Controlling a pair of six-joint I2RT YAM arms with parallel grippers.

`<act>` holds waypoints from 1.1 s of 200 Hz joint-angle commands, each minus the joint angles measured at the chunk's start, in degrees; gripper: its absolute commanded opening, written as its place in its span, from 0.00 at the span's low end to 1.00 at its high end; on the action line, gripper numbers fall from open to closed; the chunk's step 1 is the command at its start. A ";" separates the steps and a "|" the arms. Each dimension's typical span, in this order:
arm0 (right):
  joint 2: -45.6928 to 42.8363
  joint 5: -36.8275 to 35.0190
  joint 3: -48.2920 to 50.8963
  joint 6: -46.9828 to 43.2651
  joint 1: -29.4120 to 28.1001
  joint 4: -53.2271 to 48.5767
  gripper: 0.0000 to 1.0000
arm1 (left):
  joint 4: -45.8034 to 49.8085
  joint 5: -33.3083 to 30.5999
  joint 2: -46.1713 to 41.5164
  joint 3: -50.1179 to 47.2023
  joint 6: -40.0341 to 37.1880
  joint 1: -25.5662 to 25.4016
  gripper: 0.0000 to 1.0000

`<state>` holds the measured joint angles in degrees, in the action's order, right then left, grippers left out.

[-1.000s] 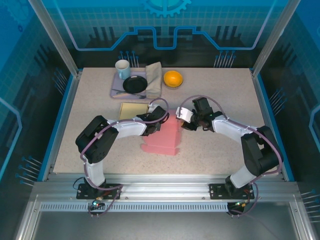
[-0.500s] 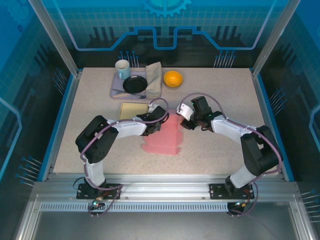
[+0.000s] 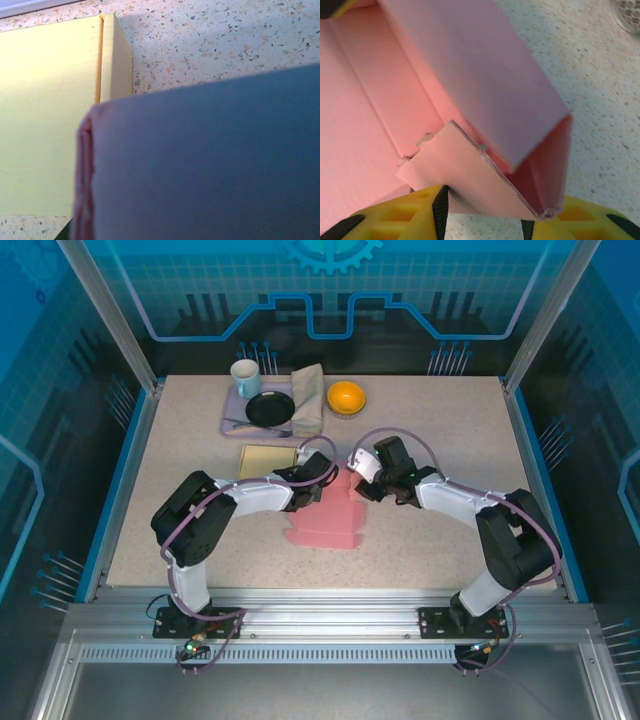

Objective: Fold the paper box

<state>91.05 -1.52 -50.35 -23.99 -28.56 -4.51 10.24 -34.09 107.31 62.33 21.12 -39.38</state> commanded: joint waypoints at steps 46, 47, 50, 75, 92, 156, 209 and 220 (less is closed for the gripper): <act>-2.16 0.60 2.28 -1.10 -2.06 0.66 0.45 | 3.30 1.58 0.26 0.76 -0.05 -0.28 0.00; -2.13 0.31 2.19 -0.99 -2.18 0.61 0.45 | 3.30 1.62 0.22 0.77 -0.04 -0.27 0.00; -1.92 -0.61 2.04 -0.69 -2.44 0.50 0.44 | 3.30 1.64 0.20 0.77 -0.03 -0.26 0.00; -0.03 -6.16 0.33 -0.01 -5.30 -1.09 0.45 | 3.46 1.72 0.25 0.87 0.28 -0.29 0.00; 0.99 -9.21 -1.85 0.92 -6.78 -1.63 0.45 | 3.74 1.85 0.31 1.12 0.50 -0.32 0.00; 3.66 -17.66 -7.27 12.82 -8.53 -2.52 0.45 | 5.49 4.17 -1.04 1.60 2.93 -0.29 0.00; 4.00 -12.60 -4.61 19.67 -8.62 4.94 0.46 | 8.43 7.42 -1.66 2.92 6.20 -0.26 0.00; 3.64 -11.72 -3.36 19.95 -8.62 7.40 0.46 | 8.80 7.92 -1.70 3.15 6.47 -0.32 0.00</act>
<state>94.74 -15.57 -54.81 -10.07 -37.04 -7.40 14.57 -29.45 107.20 64.49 25.80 -37.69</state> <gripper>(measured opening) 0.456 0.099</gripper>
